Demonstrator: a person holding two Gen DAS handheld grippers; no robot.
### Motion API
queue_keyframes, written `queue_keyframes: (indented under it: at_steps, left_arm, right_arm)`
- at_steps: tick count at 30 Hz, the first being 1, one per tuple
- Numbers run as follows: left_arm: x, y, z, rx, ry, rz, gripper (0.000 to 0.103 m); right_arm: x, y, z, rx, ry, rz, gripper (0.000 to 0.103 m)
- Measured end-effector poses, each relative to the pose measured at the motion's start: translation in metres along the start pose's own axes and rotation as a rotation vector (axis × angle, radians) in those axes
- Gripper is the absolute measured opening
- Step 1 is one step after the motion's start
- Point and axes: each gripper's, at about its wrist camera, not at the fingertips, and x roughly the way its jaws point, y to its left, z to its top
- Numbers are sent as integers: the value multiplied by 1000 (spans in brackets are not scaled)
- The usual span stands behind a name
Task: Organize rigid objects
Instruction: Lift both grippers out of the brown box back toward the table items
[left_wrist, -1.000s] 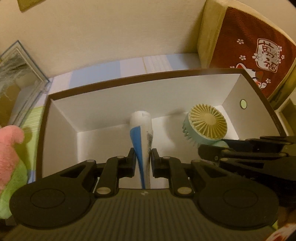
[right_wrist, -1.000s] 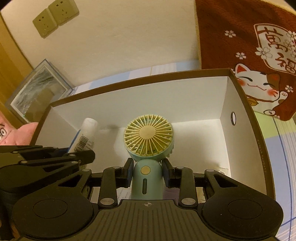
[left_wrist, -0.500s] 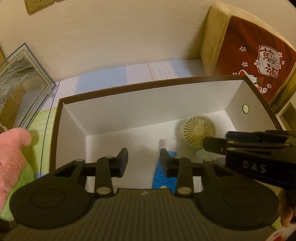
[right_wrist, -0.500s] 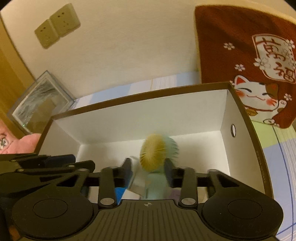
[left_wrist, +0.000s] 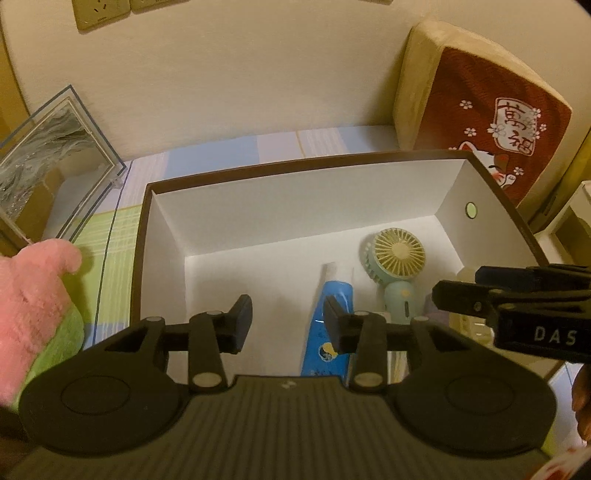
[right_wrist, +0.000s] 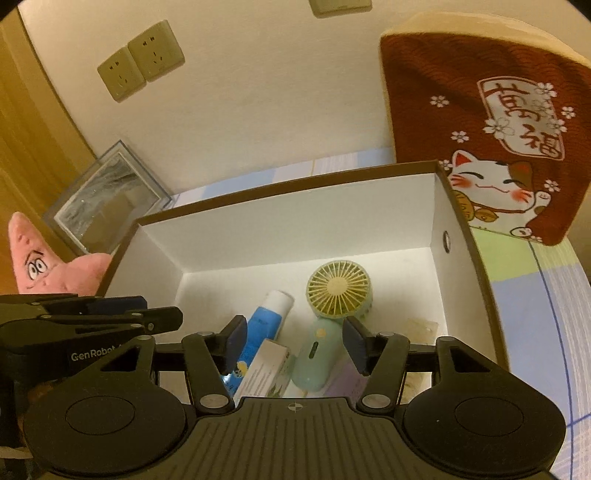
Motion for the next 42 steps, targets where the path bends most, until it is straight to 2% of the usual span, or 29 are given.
queue_keyframes:
  at_steps: [21,27,42]
  left_arm:
    - [-98,-13,-50,-37,-91,-41,39]
    - [-127,-21,-72,-37,-123,-42,39]
    - [-177,-34,-135,-76,-130,-45,39]
  right_arm:
    - [-102,-6,-48,32,-103,39,58]
    - [-131,-11,-66,41,-123,55,58]
    - [-184,-16,-121,30,-124,58,58]
